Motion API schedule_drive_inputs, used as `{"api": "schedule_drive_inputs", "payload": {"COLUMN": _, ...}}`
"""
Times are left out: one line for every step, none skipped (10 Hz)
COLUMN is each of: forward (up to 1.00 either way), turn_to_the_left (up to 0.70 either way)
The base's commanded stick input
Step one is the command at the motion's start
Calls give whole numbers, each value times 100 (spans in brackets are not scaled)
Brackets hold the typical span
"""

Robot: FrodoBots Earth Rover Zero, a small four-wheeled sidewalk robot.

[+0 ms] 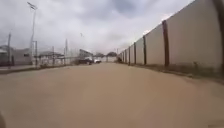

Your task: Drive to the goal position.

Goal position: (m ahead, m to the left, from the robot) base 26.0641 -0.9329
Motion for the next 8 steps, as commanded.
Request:
{"api": "schedule_drive_inputs", "payload": {"forward": 100, "turn_to_the_left": 0}}
{"api": "schedule_drive_inputs", "payload": {"forward": 100, "turn_to_the_left": 0}}
{"api": "schedule_drive_inputs", "payload": {"forward": 100, "turn_to_the_left": 0}}
{"api": "schedule_drive_inputs", "payload": {"forward": 100, "turn_to_the_left": 0}}
{"api": "schedule_drive_inputs", "payload": {"forward": 100, "turn_to_the_left": 0}}
{"api": "schedule_drive_inputs", "payload": {"forward": 100, "turn_to_the_left": 0}}
{"api": "schedule_drive_inputs", "payload": {"forward": 100, "turn_to_the_left": 0}}
{"api": "schedule_drive_inputs", "payload": {"forward": 100, "turn_to_the_left": 0}}
